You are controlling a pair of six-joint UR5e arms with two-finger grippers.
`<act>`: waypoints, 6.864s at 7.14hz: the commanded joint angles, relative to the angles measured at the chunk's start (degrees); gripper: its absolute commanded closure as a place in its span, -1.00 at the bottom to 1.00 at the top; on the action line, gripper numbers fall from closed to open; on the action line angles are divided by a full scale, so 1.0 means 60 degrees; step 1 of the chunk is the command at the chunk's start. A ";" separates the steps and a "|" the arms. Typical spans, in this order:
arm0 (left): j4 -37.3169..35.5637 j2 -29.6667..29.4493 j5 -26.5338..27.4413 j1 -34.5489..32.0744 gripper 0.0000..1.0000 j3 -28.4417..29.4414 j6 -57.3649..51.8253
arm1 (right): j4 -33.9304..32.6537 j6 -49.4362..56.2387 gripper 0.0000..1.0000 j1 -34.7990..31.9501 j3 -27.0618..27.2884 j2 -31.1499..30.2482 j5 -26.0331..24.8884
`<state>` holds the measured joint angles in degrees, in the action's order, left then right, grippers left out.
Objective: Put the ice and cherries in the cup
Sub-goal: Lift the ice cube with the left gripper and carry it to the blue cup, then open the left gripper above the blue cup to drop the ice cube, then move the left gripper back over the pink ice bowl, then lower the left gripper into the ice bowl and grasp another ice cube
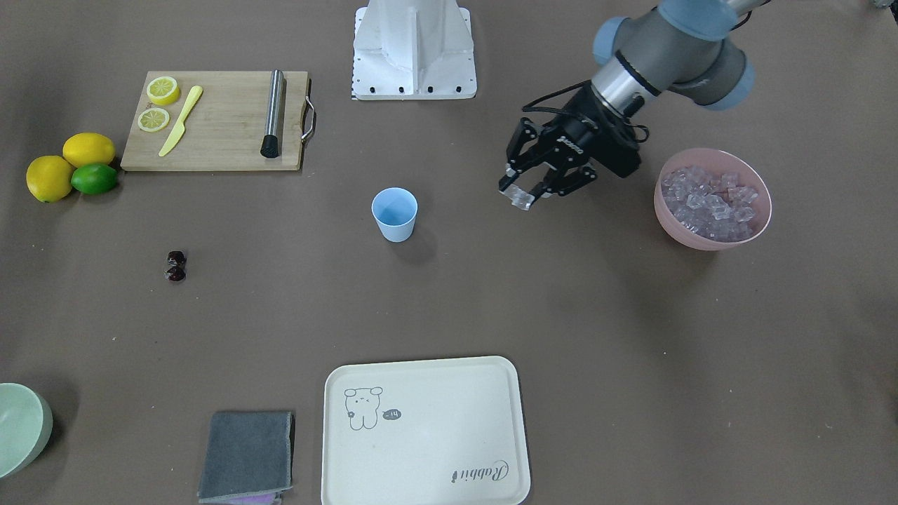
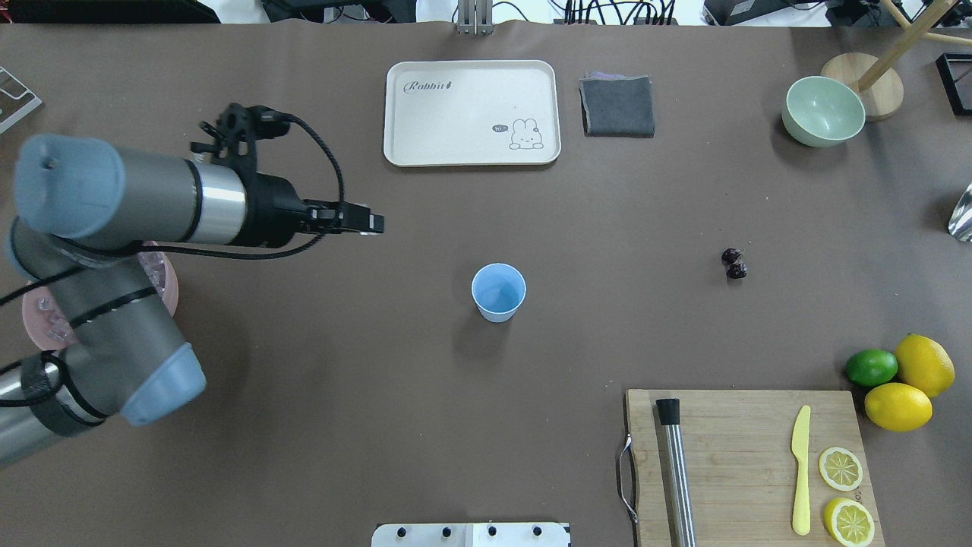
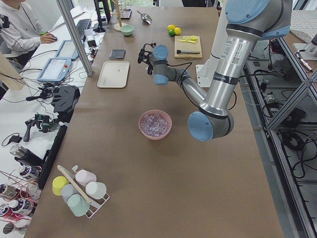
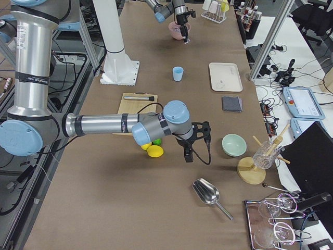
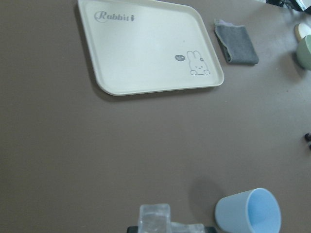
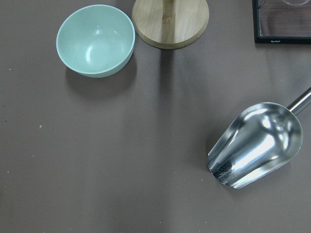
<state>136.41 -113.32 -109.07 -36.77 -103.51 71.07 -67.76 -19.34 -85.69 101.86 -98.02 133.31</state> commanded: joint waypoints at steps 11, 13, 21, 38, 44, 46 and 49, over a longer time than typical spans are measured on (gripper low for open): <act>0.0073 -0.1766 0.4248 0.2657 1.00 0.1736 0.0563 | 0.0000 0.0000 -1.00 0.0000 -0.0058 -0.0041 -0.0158; 0.0102 -0.2190 0.4248 0.2656 1.00 0.2264 0.0578 | 0.0000 0.0000 -1.00 0.0000 -0.0058 -0.0055 -0.0143; -0.1717 -0.1039 0.3170 0.1913 -0.97 0.0049 -0.0546 | 0.0000 0.0000 -1.00 0.0000 -0.0043 -0.0041 -0.0245; -0.1157 0.5058 -0.1465 -0.2148 -0.32 -0.0284 -1.0112 | 0.0000 0.0000 -1.00 0.0000 -0.0161 -0.0085 -0.0289; -0.1186 0.5147 -0.1699 -0.2470 -0.25 0.0171 -1.0965 | 0.0014 0.0000 -1.00 0.0000 -0.0190 -0.0085 -0.0289; -0.1201 0.4987 -0.1699 -0.2485 -0.19 0.0229 -1.0951 | 0.0015 0.0000 -1.00 0.0000 -0.0219 -0.0085 -0.0289; -0.1201 0.4971 -0.1699 -0.2456 0.00 0.0288 -1.0936 | 0.0015 0.0000 -1.00 0.0000 -0.0205 -0.0085 -0.0289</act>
<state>129.21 -83.46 -119.27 -51.56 -101.87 5.44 -67.68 -19.34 -85.69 100.60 -98.52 131.57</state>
